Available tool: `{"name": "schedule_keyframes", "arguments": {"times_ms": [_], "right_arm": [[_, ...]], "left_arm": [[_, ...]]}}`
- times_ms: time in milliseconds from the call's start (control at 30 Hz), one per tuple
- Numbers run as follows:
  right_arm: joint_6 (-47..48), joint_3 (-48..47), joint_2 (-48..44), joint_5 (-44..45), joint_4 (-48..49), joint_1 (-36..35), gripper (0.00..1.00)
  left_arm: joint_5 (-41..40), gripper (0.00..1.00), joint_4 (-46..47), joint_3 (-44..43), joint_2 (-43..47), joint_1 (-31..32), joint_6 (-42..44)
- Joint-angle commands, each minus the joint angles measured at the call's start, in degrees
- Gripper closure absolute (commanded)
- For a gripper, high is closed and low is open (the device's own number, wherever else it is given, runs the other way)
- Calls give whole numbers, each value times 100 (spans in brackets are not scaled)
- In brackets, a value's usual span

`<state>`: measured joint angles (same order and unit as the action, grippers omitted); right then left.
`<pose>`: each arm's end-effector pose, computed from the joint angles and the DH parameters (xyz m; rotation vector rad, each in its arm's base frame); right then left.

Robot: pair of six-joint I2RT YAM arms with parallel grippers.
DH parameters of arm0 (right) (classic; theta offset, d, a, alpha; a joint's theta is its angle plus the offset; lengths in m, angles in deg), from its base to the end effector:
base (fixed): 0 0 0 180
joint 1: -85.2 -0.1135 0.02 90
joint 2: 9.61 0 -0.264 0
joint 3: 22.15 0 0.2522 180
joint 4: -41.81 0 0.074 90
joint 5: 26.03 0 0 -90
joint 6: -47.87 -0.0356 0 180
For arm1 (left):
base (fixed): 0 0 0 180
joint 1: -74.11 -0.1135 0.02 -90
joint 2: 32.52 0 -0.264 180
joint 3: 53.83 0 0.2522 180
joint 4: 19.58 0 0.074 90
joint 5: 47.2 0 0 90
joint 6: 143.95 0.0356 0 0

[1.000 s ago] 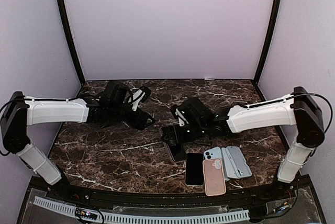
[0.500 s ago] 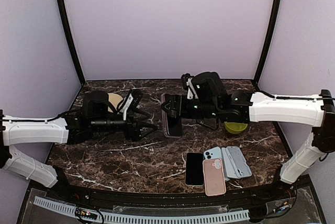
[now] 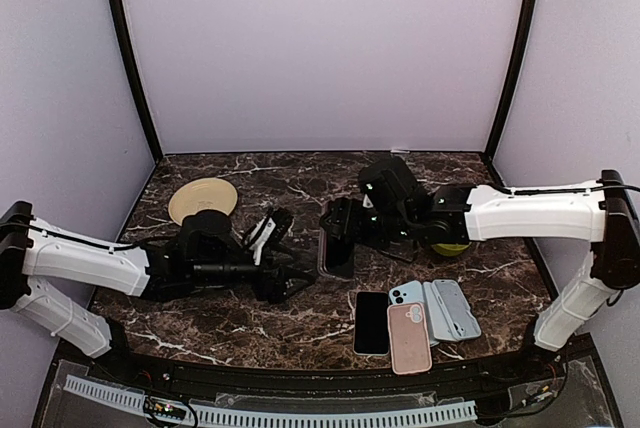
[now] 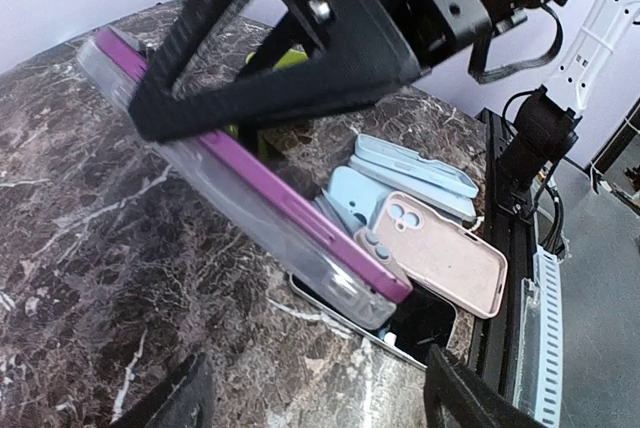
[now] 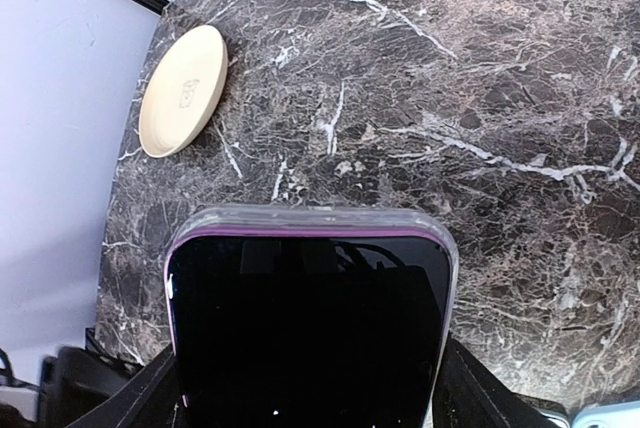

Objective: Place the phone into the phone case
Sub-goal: Press the corner of the phone case at the bottom left corner of the phone case.

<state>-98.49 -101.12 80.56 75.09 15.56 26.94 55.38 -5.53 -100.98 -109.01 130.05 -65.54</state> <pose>0.1924 0.2980 0.2623 0.0741 2.3576 0.8550 0.1521 -0.2389 0.2179 0.8884 1.7447 -1.0065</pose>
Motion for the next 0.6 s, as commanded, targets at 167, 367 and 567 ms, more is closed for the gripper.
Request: {"name": "schedule_keyframes", "arguments": {"times_ms": [167, 367, 567], "right_arm": [[-33, -202, 446, 110, 36, 25, 63], [287, -463, 1174, 32, -191, 3, 60], [354, 306, 994, -757, 1678, 106, 61]], "left_arm": [[-705, 34, 657, 167, -464, 188, -66], [-1510, 35, 147, 146, -706, 189, 88], [-1021, 32, -16, 103, -805, 189, -35]]}}
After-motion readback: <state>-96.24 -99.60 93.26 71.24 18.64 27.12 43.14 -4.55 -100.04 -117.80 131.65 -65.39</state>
